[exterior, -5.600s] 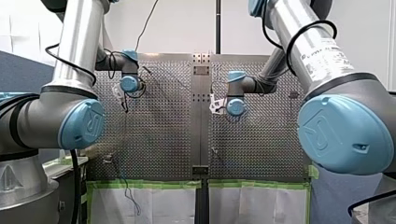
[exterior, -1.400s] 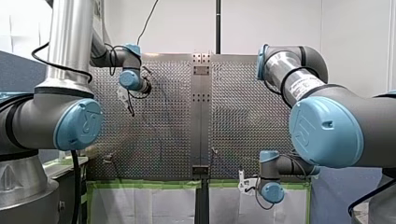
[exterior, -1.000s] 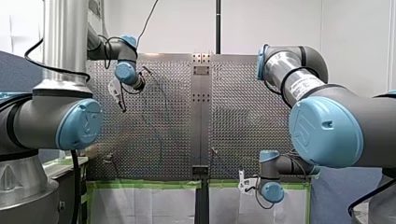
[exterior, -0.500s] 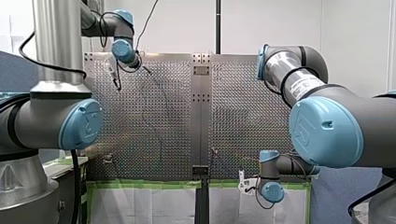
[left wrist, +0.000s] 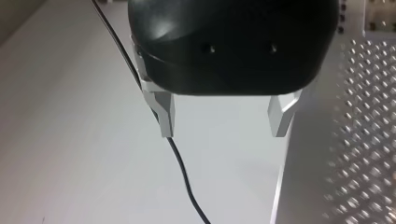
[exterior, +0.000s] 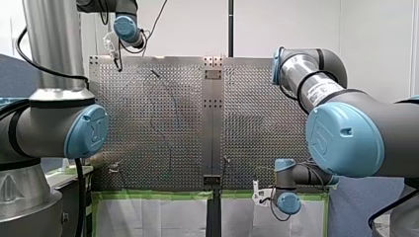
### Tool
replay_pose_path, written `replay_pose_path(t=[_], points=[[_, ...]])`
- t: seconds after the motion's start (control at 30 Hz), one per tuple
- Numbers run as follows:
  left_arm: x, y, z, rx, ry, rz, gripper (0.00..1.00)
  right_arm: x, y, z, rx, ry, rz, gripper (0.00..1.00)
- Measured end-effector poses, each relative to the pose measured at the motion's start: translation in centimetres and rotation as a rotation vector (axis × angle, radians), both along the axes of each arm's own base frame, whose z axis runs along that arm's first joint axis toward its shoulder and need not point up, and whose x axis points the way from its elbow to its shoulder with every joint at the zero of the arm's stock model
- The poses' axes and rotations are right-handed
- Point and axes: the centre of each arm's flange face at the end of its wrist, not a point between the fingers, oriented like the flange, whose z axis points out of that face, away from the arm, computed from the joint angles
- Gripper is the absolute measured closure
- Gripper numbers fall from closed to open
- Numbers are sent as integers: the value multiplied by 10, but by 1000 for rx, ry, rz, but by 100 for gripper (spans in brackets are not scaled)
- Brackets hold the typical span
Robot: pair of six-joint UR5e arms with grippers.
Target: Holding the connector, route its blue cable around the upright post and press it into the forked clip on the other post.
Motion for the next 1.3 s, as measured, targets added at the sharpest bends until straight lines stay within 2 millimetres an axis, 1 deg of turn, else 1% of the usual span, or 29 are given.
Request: replay_pose_path(t=[0.13, 0.27, 0.37, 0.53, 0.7, 1.13, 1.3], points=[[-1, -3, 12, 35, 3, -24, 0, 0, 0, 0, 1, 0, -1, 100], [3, -8, 16, 71, 25, -51, 0, 0, 0, 0, 3, 1, 1, 100], [8, -12, 9, 95, 62, -56, 0, 1, 1, 0, 6, 2, 3, 100], [18, -14, -10, 121, 137, -47, 0, 2, 1, 0, 8, 3, 3, 100], [20, -14, -22, 126, 199, -35, 0, 2, 1, 0, 7, 3, 4, 100], [10, -18, -32, 156, 307, -99, 0, 2, 1, 0, 8, 3, 5, 100], [10, -20, -35, 160, 354, -130, 0, 2, 1, 0, 10, 3, 4, 100]])
